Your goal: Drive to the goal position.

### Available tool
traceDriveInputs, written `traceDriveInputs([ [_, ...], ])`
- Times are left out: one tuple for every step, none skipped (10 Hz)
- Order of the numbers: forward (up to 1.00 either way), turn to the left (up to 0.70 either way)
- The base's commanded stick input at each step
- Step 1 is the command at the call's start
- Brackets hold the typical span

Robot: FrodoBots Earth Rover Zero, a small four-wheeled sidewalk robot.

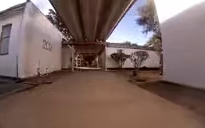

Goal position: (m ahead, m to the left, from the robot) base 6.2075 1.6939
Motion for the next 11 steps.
traceDriveInputs([
  [0.7,0.0],
  [0.7,0.0],
  [0.7,0.0],
  [0.7,0.0],
  [0.7,0.0],
  [0.7,0.0],
  [0.7,0.0],
  [0.7,0.0],
  [0.7,0.0],
  [0.7,0.0],
  [0.7,0.0],
])
